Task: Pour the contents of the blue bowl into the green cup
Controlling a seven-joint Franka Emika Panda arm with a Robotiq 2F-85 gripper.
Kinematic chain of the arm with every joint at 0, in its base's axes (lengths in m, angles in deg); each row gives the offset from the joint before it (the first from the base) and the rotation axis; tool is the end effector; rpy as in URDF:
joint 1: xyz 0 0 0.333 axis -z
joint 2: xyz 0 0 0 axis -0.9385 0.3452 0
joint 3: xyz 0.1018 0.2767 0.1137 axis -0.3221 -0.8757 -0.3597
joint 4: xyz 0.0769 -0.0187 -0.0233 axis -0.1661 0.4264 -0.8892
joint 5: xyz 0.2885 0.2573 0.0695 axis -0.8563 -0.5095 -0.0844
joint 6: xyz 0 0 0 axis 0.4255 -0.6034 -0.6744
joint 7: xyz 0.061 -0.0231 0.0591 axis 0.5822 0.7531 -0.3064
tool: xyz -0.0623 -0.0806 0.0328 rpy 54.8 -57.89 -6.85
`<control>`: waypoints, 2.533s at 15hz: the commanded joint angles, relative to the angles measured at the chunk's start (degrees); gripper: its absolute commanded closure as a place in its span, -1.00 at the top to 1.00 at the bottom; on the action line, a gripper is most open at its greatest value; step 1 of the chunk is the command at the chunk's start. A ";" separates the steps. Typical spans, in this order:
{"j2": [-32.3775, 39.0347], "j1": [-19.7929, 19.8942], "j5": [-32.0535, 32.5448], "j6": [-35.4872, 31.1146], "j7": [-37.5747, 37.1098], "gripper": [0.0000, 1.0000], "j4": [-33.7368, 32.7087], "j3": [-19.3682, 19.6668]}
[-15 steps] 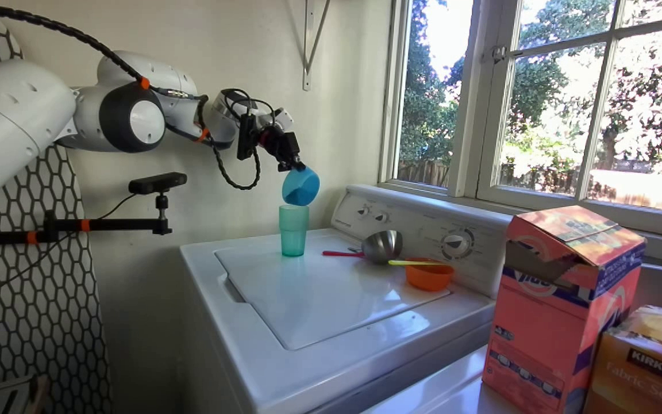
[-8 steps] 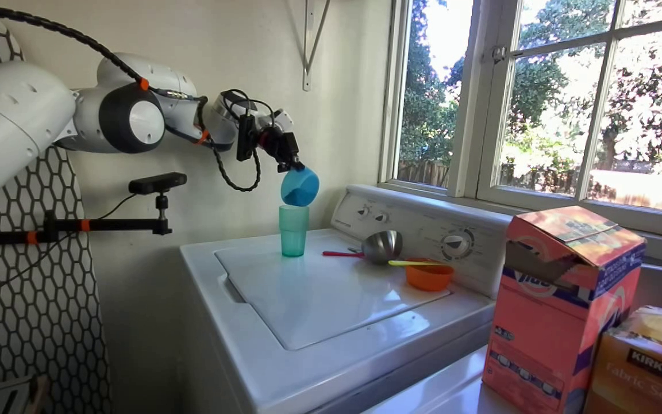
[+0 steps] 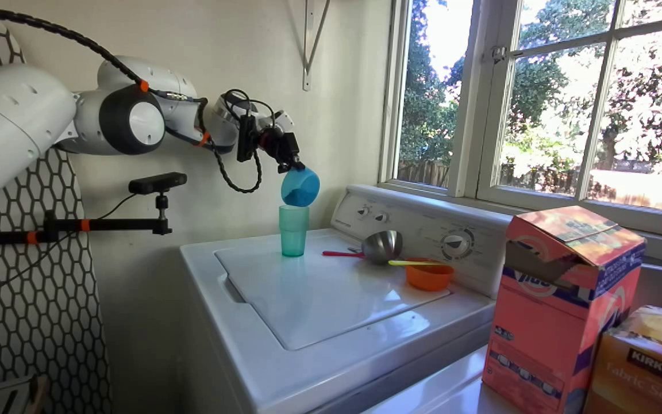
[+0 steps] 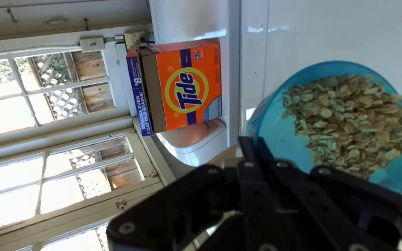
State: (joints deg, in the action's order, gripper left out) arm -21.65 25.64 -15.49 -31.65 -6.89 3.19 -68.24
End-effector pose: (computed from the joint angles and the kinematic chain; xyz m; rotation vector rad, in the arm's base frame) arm 0.5974 0.3828 0.4938 1.9976 0.0139 0.2235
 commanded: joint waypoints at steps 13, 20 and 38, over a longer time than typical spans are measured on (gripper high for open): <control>4.98 -1.00 0.78 1.58 6.21 -0.98 -6.18 3.06; 6.37 -0.41 0.14 0.98 7.54 -0.98 -8.66 2.91; 7.82 0.52 -0.33 -0.16 10.81 -0.98 -12.56 2.43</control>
State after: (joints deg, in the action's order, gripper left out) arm -13.59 26.03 -15.65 -31.71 3.43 -9.48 -65.64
